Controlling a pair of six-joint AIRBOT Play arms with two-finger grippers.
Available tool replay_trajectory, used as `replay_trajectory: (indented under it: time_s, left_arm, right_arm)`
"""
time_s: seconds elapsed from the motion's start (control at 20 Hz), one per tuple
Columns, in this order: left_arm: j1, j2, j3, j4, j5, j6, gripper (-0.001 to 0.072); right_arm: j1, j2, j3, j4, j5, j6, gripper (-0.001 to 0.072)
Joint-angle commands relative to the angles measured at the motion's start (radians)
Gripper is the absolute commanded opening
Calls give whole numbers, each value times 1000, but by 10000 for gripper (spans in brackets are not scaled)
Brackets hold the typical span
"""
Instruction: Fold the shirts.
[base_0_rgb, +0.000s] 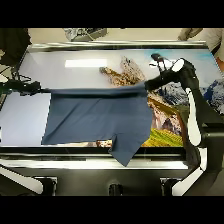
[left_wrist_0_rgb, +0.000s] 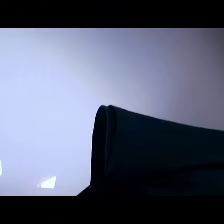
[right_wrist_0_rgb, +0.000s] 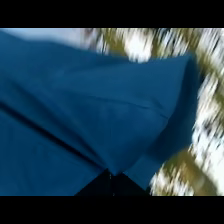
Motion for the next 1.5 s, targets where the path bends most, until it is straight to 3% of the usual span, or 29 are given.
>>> replay_trajectory:
  time_s: [0.0, 0.15, 0.4, 0.45, 0.5, 0.55, 0.6, 0.85, 1.15, 1.45]
  left_arm:
    - [12, -29, 18, 25, -318, -31, 28]
    - [13, -57, -29, 57, -470, -46, 28]
    - [12, -59, -91, 64, -430, -45, 30]
    - [13, -59, -89, 64, -431, -45, 60]
    - [16, -58, -76, 66, -439, -46, 277]
    - [25, -55, -57, 66, -455, -55, 426]
    - [39, -48, -32, 66, -466, -80, 426]
    - [117, 103, -111, 128, -537, -105, 423]
    - [224, 466, -877, 140, -240, 61, 413]
    - [253, 486, -1025, 109, -135, 183, 416]
  right_arm:
    - [23, 7, -51, -91, 212, 38, 39]
    - [30, -27, -104, -81, 189, 71, 39]
    - [36, -60, -140, -44, 148, 96, 42]
    - [35, -55, -137, -22, 140, 104, 101]
    - [31, -42, -129, -12, 135, 103, 282]
    - [26, -18, -118, -9, 148, 86, 443]
    - [13, 13, -111, -11, 177, 59, 504]
    - [-139, 184, -153, -90, 438, 15, 508]
    - [-143, 423, -514, -45, 268, -74, 499]
    - [-107, 482, -622, -28, 253, -146, 491]
